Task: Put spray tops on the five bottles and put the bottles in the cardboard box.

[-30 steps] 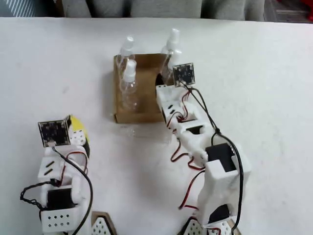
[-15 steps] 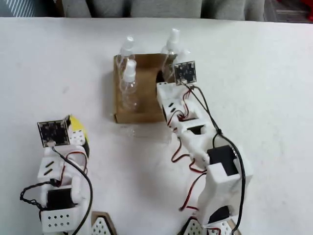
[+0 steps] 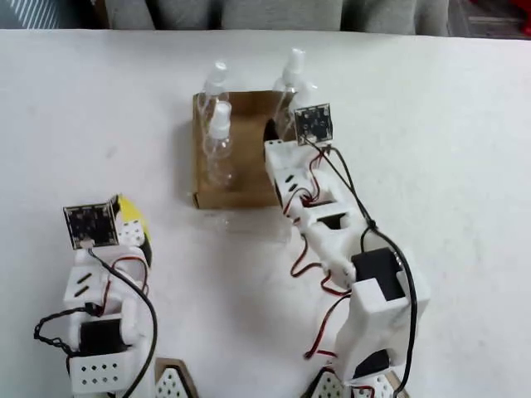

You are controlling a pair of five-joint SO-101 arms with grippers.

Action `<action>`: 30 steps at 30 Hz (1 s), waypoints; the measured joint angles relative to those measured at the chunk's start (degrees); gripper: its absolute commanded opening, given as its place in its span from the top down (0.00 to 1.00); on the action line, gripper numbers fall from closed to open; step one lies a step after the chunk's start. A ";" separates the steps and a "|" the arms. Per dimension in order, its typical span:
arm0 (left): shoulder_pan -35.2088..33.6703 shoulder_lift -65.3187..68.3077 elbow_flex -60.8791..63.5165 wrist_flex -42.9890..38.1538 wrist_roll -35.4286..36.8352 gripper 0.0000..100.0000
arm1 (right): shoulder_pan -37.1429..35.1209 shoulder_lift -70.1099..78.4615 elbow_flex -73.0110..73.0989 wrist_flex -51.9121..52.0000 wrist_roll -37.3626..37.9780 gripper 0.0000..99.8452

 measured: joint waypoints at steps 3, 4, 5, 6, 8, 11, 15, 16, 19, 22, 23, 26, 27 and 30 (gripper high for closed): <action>0.00 0.00 0.00 0.00 0.00 0.98 | 0.00 0.00 0.00 0.00 0.00 0.65; 0.00 0.00 0.00 0.00 0.00 0.98 | 0.00 0.00 0.00 0.00 0.44 0.65; 0.00 0.00 0.00 0.00 0.00 0.98 | 0.00 0.00 0.00 0.00 1.58 0.65; 0.00 0.00 0.00 0.00 0.00 0.98 | 0.00 0.00 0.09 0.00 3.16 0.65; 0.00 0.00 0.00 0.00 0.00 0.98 | 0.00 0.00 0.18 0.00 5.45 0.65; 0.00 0.00 0.00 0.00 0.00 0.98 | 0.00 0.00 0.18 0.00 5.54 0.65; 0.00 0.00 0.00 0.00 0.00 0.98 | 0.00 0.00 0.35 0.00 5.80 0.65; 0.00 0.00 0.00 0.00 0.00 0.98 | 0.00 -0.09 0.79 0.00 5.89 0.65; 0.00 0.00 0.00 0.00 0.00 0.98 | -0.18 -0.53 1.85 -0.18 8.09 0.65; 0.00 0.00 0.00 0.00 0.00 0.98 | -0.26 -1.23 3.60 -2.29 9.67 0.65; 0.00 0.00 0.00 0.00 0.00 0.98 | -0.26 -1.32 3.87 -2.81 9.85 0.65; 0.00 0.00 0.00 0.00 0.00 0.98 | -0.26 -1.32 4.04 -3.34 10.02 0.65; 0.00 0.00 0.00 0.00 0.00 0.98 | -0.26 -1.32 4.13 -3.34 10.11 0.65; 0.00 0.00 0.00 0.00 0.00 0.98 | -0.26 -1.32 4.22 -3.34 10.20 0.65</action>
